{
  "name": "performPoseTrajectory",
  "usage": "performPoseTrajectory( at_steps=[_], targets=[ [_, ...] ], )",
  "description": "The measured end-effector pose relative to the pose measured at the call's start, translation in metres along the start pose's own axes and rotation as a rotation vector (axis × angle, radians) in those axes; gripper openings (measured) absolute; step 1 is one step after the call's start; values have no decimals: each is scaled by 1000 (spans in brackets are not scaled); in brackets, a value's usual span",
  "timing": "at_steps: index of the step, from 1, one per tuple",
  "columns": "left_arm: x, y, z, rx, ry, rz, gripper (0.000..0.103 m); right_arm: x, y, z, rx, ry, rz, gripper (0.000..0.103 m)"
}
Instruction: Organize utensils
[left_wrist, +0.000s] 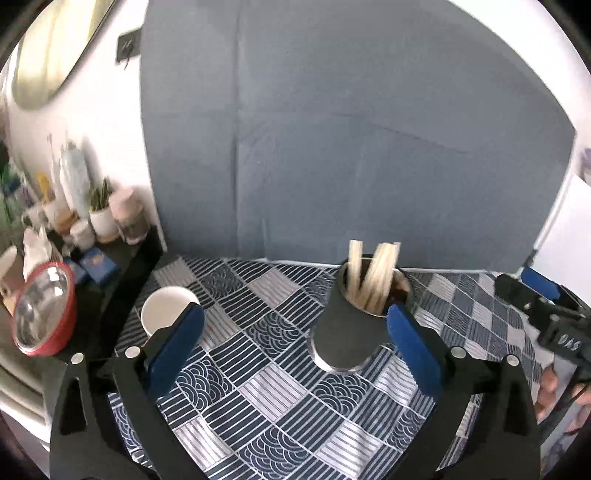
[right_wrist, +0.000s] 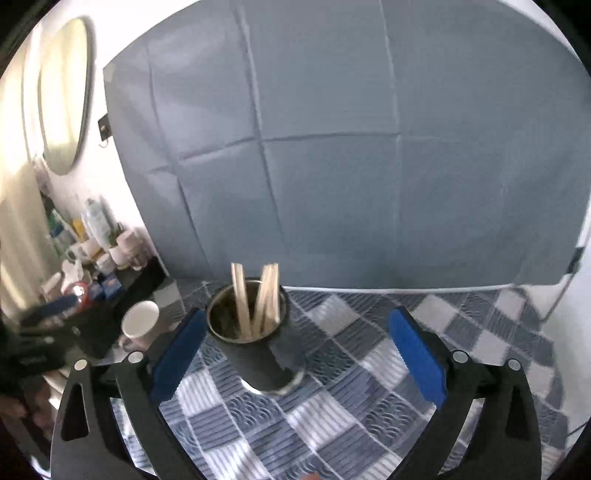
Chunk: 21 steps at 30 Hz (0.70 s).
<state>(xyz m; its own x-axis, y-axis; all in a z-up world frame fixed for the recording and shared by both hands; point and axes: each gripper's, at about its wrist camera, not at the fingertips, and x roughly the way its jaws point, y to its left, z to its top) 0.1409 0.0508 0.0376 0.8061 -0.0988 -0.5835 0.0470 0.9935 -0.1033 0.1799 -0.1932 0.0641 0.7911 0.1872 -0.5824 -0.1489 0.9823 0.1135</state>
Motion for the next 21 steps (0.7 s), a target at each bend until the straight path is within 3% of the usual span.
performPoseTrajectory(
  at_steps=[7, 10, 15, 19, 21],
  targets=[
    [-37, -45, -15, 127, -34, -55, 97, -42, -16, -18, 11, -38, -144, 95],
    [-51, -63, -22, 191, -49, -35, 97, -60, -22, -29, 26, -73, -122, 95],
    [-73, -76, -32, 201, -82, -21, 97, -92, -32, -47, 111, -77, -47, 95],
    [-79, -81, -43, 181, -41, 17, 97, -106, -27, -60, 113, -41, -121, 95],
    [-79, -81, -49, 160, -20, 26, 97, -113, -25, -68, 124, -41, -118, 95]
  ],
)
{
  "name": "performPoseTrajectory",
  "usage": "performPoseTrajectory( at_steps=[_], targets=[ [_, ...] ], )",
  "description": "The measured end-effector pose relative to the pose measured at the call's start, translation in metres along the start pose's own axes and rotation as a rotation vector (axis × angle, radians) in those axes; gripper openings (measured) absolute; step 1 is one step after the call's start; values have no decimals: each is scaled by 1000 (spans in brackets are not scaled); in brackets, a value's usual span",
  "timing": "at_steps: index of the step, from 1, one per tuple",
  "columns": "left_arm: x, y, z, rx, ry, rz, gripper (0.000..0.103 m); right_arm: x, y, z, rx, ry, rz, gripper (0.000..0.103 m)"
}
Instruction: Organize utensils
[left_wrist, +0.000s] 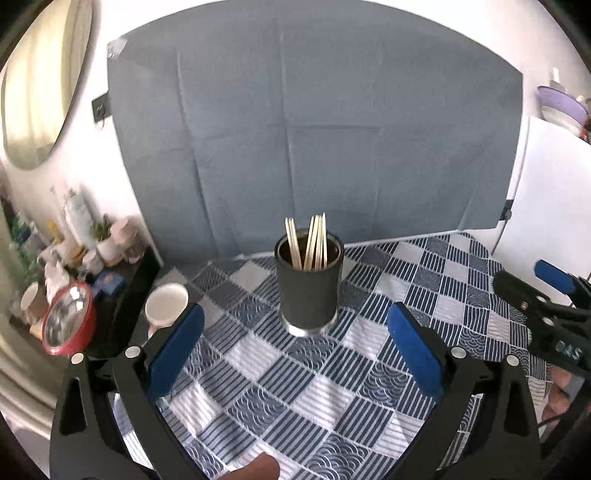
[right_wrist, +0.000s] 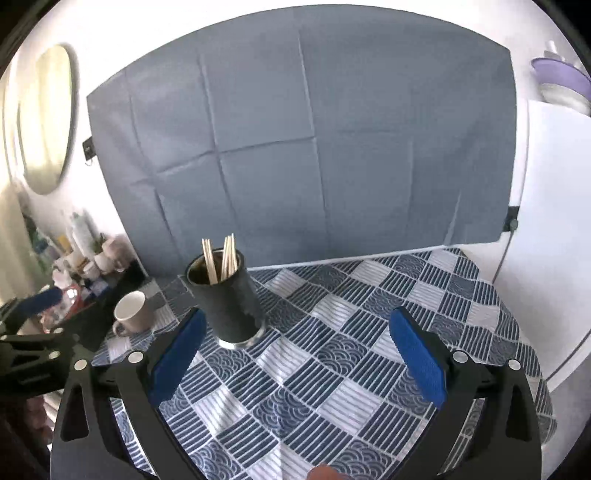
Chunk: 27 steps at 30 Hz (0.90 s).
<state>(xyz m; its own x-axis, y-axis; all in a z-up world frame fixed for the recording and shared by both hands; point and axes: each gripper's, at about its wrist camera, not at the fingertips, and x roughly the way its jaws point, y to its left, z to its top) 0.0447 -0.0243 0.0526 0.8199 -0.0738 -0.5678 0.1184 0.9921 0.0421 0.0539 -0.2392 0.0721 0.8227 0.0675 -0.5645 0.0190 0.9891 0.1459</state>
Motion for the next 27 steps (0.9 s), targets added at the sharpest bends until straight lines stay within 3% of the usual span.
performPoseTrajectory(
  at_steps=[4, 10, 16, 23, 27],
  targets=[
    [-1, 1, -13, -37, 40, 6, 97, -6, 1, -17, 6, 58, 56, 95],
    [-8, 0, -25, -25, 55, 62, 97, -5, 7, -32, -17, 98, -39, 95],
    [-11, -3, -39, -27, 101, 13, 97, -3, 2, -34, 5, 121, -6, 95],
    [-25, 7, -39, -84, 43, 70, 97, -5, 12, -35, -53, 125, 1, 95],
    [-25, 7, -40, -93, 49, 56, 97, -5, 16, -36, -76, 130, 6, 95]
  ],
)
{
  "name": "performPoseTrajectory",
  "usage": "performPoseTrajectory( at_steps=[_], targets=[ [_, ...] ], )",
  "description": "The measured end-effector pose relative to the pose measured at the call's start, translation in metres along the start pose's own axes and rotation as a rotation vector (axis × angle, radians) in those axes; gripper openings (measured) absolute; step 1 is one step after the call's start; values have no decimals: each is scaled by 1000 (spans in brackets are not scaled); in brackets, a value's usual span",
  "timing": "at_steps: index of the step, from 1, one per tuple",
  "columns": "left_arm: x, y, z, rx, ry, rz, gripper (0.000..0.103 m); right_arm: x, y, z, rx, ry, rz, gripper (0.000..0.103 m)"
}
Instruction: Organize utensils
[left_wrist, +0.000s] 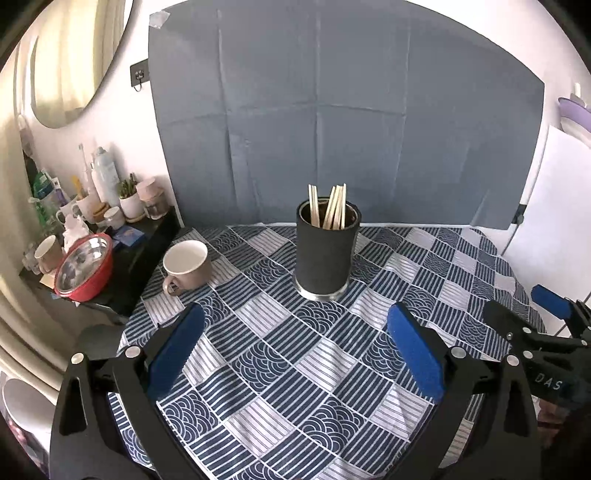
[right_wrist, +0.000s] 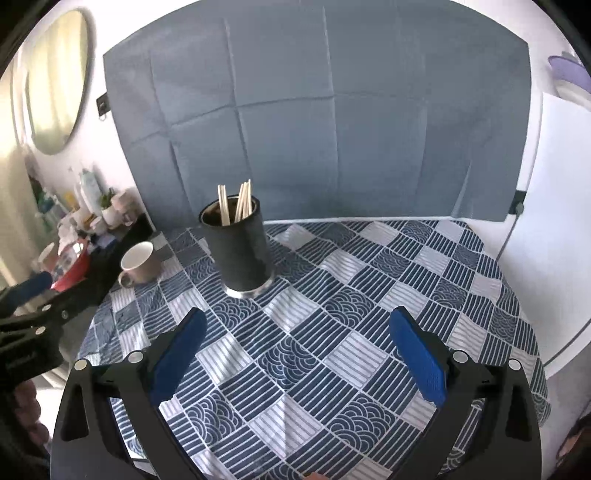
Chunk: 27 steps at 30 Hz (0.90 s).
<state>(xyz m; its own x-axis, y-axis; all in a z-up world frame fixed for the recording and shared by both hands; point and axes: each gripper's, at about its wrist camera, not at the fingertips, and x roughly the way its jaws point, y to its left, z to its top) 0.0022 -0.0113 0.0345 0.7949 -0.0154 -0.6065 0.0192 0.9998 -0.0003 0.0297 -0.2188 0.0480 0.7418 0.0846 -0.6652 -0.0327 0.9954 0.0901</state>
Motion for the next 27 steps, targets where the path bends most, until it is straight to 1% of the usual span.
performPoseTrajectory(
  at_steps=[4, 7, 10, 18, 27],
  targets=[
    [2, -2, -3, 11, 16, -11, 97, 2, 2, 0, -11, 12, -4, 95],
    [-1, -3, -3, 20, 0, -42, 97, 3, 4, 0, -21, 14, -2, 95],
    [0, -4, -3, 22, -7, -54, 97, 4, 7, 1, -32, 12, -1, 95],
    [3, -2, -1, 18, -8, -47, 97, 7, 8, 3, -47, 11, 9, 95],
    [12, -3, -1, 14, 24, -39, 97, 11, 5, 4, -33, 16, 6, 95]
  ],
)
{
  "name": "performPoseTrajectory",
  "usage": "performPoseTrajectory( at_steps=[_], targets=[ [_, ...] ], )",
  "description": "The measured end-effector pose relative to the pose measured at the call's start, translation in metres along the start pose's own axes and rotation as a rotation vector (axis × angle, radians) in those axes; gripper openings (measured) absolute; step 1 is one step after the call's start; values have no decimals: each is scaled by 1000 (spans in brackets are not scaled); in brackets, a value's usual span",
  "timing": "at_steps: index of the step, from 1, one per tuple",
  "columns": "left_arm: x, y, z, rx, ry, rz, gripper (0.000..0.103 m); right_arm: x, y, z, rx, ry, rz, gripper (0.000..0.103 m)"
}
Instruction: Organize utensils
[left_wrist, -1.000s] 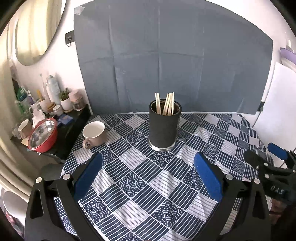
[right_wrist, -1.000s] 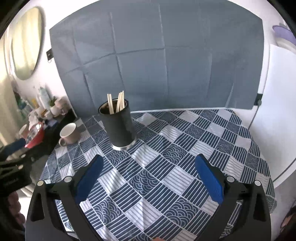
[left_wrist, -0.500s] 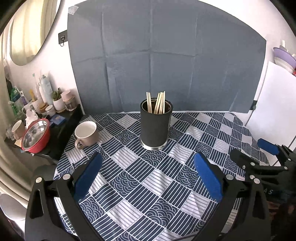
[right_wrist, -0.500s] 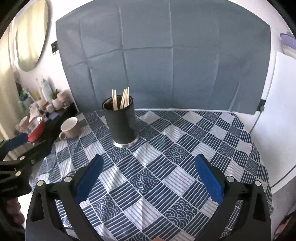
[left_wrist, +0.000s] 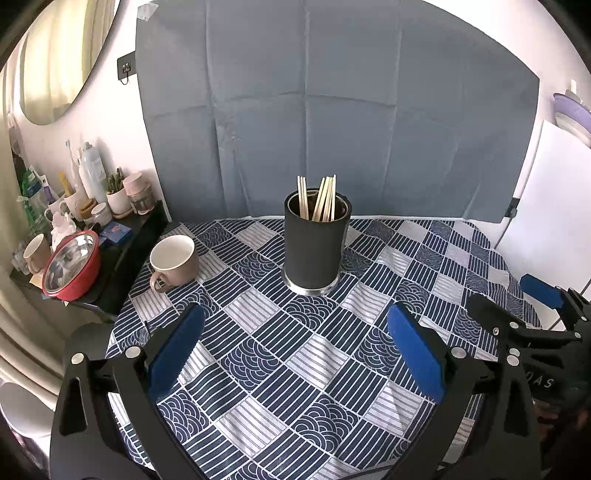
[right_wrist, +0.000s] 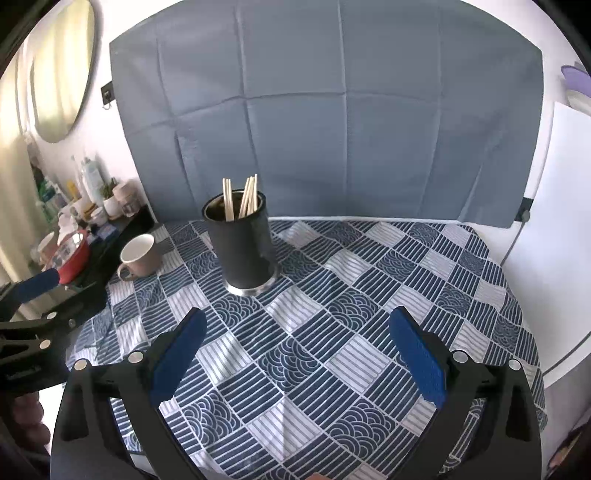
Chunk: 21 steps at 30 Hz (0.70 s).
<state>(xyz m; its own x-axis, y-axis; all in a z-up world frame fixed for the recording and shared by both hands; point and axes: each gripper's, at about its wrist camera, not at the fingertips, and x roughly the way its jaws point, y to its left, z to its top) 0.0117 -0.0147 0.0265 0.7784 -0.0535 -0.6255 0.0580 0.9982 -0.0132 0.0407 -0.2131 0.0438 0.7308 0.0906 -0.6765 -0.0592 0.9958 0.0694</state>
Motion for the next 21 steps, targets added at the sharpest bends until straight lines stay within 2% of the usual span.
performPoseTrajectory(
  at_steps=[11, 21],
  targets=[
    [7, -1, -1, 17, 22, 10, 97, 4, 0, 1, 3, 8, 10, 95],
    [16, 2, -2, 6, 58, -15, 97, 9, 0, 0, 16, 29, 13, 95]
  ],
)
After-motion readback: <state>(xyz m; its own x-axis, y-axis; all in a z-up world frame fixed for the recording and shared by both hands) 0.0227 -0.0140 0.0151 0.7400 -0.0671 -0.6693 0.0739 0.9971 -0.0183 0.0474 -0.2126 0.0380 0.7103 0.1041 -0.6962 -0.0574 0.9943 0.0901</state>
